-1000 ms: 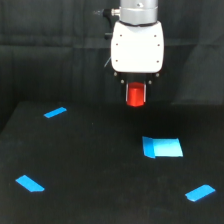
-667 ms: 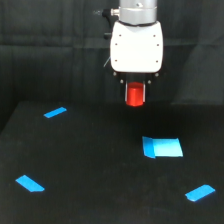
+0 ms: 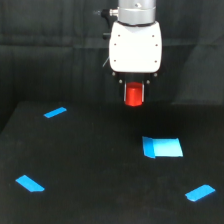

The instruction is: Pick up the red object from the table

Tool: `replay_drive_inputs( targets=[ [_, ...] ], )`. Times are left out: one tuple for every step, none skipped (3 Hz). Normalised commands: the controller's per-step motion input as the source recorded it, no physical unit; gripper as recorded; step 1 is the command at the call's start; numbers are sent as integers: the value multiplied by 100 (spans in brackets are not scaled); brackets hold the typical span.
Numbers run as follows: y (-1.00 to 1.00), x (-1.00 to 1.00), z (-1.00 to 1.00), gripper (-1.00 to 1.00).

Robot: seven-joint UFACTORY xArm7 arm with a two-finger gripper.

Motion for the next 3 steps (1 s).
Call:
replay_drive_inputs(
  targets=[
    [8,-9,-3,-91],
    [0,1,5,-98],
    [1,-13,6,-100]
  ],
)
